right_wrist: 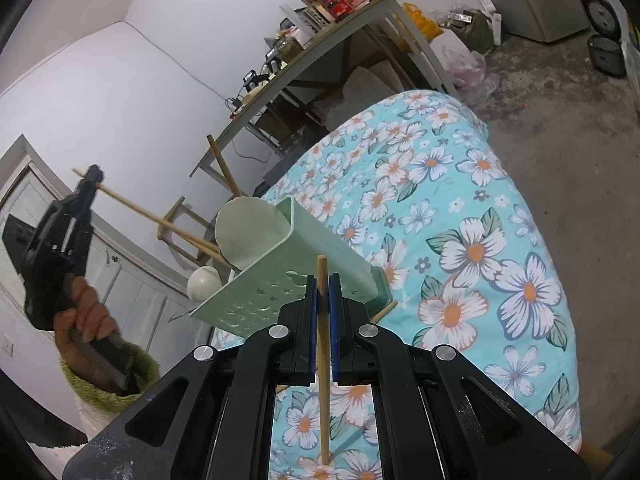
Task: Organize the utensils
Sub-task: 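Lift the chopstick upright into the holder and open the left tool while the right tool holds its chopstick, then lower the right tool's chopstick into the holder and open the right tool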
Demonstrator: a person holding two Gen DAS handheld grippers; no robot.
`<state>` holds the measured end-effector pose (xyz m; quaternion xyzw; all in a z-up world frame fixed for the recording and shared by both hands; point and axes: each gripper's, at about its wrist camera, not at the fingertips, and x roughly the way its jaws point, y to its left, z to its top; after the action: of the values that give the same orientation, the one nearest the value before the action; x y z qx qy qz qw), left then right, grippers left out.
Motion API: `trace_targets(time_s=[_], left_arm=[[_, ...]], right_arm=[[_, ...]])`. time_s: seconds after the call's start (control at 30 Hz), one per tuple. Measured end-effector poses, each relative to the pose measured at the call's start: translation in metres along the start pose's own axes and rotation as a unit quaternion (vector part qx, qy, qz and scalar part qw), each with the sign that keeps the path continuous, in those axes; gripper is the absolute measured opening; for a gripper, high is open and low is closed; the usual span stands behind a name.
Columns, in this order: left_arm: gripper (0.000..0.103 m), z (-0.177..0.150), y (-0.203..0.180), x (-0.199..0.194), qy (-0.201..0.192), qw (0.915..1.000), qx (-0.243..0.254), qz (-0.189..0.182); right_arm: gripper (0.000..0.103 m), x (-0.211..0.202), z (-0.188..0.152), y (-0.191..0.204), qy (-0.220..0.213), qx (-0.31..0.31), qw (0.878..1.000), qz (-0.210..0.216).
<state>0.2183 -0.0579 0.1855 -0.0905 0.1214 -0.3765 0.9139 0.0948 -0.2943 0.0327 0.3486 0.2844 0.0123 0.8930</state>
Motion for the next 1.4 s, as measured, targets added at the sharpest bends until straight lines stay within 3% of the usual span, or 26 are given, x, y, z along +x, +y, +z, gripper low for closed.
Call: trace_targets(time_s=[0.2,0.37,0.43,0.5,0.6,0.9,1.17,1.4], left_arm=[[0.006,-0.035,0.006,0.025,0.031,0.9994,-0.004,0.013],[0.007,-0.059,0.017,0.030,0.068,0.9966,-0.045,-0.007],[0.015,-0.062,0.019,0.027,0.075,0.9958,-0.051,-0.011],[0.032,-0.063,0.019,0.022,0.074,0.9958,-0.054,-0.011],[0.041,-0.063,0.018,0.013,0.070,0.9961,-0.052,-0.010],[0.056,-0.062,0.017,-0.020,0.061,0.9971,-0.045,-0.010],[0.063,-0.081,0.018,-0.059,0.085,0.9962,-0.016,0.011],[0.065,-0.107,0.030,-0.081,0.113,0.9929,-0.022,0.032]], right_arm=[[0.004,0.001,0.000,-0.001,0.002,0.001,1.000,0.000],[0.004,0.003,-0.001,-0.001,0.002,0.001,1.000,-0.001],[0.004,0.003,-0.001,-0.001,0.002,0.001,1.000,-0.001],[0.004,0.003,-0.001,-0.001,0.002,0.000,1.000,0.000],[0.004,0.003,-0.001,0.000,0.001,-0.001,1.000,0.000],[0.004,-0.009,0.005,0.016,-0.014,-0.022,1.000,0.009],[0.004,-0.037,0.034,0.065,-0.056,-0.090,0.994,0.038],[0.004,-0.066,0.077,0.125,-0.133,-0.168,0.974,0.066]])
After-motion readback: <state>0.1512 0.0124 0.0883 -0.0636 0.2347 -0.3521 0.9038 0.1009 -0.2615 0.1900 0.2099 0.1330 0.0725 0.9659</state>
